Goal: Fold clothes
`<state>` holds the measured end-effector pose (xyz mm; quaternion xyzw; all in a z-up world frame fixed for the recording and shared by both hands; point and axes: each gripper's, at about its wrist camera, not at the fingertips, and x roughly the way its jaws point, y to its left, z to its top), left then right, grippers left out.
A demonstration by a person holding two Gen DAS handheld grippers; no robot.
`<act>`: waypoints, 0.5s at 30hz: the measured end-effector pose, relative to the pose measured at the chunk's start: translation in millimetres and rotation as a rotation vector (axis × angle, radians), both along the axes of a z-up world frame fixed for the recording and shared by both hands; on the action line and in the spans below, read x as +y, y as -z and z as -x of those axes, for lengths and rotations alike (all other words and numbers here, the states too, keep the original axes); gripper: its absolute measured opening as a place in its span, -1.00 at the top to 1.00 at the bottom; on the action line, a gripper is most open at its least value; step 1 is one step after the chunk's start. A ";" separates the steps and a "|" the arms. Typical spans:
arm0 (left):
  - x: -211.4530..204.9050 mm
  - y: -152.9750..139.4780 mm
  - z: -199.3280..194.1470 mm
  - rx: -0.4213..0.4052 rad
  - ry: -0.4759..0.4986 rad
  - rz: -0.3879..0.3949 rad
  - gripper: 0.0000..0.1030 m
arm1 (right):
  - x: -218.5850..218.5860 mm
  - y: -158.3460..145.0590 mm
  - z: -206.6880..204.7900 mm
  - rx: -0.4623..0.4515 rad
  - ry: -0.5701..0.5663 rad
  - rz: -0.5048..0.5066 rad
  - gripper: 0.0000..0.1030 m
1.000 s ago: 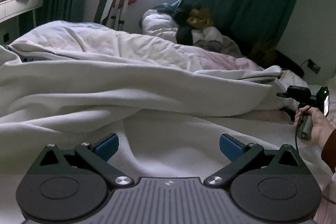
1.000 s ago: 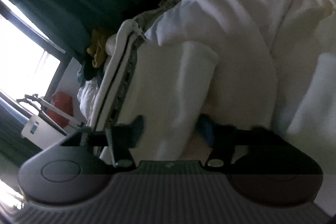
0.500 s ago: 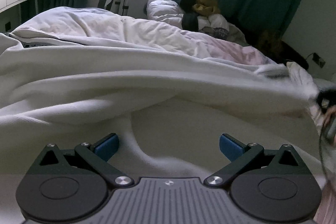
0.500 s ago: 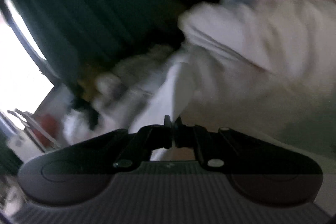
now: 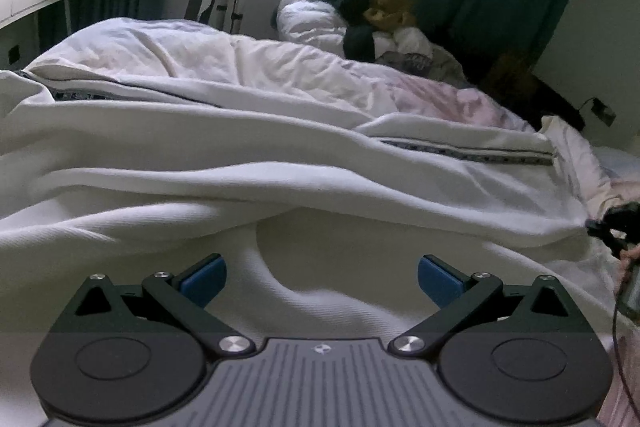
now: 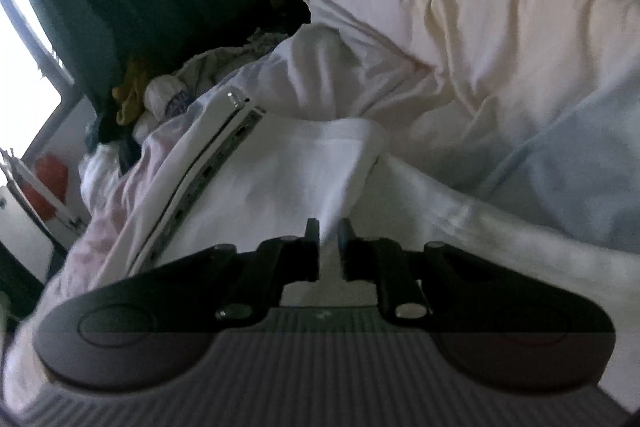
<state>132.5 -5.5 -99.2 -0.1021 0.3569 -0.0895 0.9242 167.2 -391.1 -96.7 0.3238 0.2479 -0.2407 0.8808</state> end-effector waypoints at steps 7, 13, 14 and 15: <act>14.5 -10.7 23.5 -0.038 -0.021 -0.004 -1.00 | 90.9 -53.3 58.4 -0.020 -0.220 0.164 0.73; 36.2 -23.7 48.8 -0.072 -0.051 0.008 -1.00 | 164.7 -100.5 102.1 -0.117 -0.430 0.273 0.73; 40.2 -26.4 53.5 -0.076 -0.057 0.013 -1.00 | 173.6 -106.3 109.9 -0.139 -0.452 0.287 0.73; 44.8 -29.3 59.0 -0.078 -0.067 0.021 -0.99 | 181.2 -110.5 117.2 -0.160 -0.464 0.299 0.74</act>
